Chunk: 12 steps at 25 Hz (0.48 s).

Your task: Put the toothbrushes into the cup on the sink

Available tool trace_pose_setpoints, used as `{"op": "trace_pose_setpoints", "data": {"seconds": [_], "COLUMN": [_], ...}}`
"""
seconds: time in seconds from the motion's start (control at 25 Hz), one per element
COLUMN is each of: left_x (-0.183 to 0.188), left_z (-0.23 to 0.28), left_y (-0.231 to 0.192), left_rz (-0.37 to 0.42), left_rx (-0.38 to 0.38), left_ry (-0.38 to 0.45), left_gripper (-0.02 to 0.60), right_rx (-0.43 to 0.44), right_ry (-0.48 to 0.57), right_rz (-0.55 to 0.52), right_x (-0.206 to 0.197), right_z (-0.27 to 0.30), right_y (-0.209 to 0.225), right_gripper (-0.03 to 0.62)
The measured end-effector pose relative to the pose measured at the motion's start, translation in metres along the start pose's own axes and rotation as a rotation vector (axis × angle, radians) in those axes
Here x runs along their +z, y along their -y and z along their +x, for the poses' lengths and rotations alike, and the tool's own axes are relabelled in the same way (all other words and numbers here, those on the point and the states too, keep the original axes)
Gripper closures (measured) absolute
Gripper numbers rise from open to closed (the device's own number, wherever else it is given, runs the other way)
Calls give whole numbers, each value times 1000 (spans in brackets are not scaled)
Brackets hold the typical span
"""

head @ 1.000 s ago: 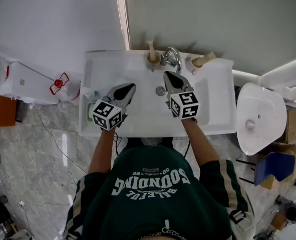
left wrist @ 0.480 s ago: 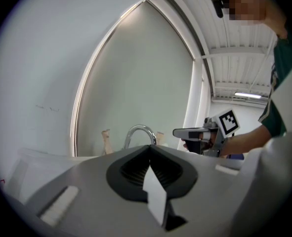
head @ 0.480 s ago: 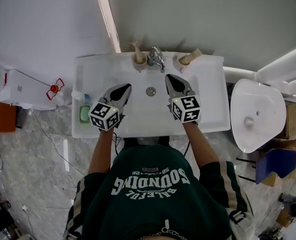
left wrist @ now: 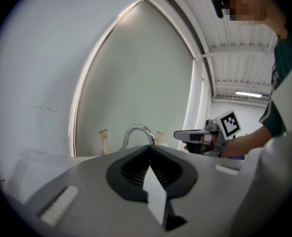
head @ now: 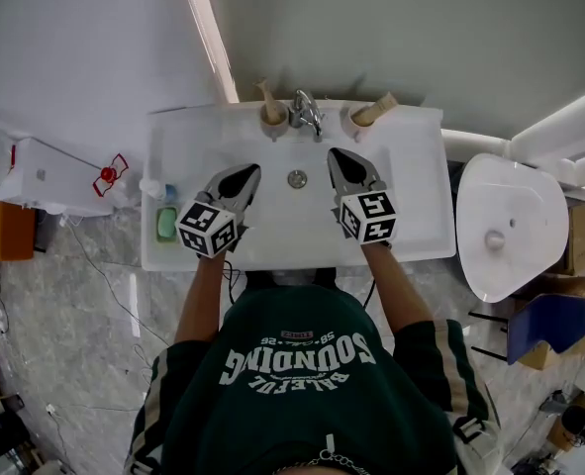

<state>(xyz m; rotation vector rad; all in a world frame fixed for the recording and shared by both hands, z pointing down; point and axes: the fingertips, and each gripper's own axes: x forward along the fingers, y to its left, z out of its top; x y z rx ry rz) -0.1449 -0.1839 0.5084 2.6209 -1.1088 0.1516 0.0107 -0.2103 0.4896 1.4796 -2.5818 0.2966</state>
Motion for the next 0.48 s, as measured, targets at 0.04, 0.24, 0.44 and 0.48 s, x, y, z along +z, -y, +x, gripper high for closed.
{"op": "trace_pose_setpoints", "data": {"seconds": [0.04, 0.24, 0.44, 0.48], "left_x": [0, 0, 0, 0], "left_z": [0, 1, 2, 2], "left_y": [0, -3, -7, -8], "left_rz": [0, -3, -4, -5], "left_rx": [0, -1, -2, -2], "left_ry": [0, 1, -3, -4], "left_gripper": [531, 531, 529, 531], "right_rx": [0, 0, 0, 0], "right_ry": [1, 1, -4, -5], "right_rz": [0, -4, -2, -1], "right_x": [0, 1, 0, -1], "right_z": [0, 3, 6, 6], "right_y": [0, 0, -1, -2], "right_gripper": [592, 592, 592, 592]}}
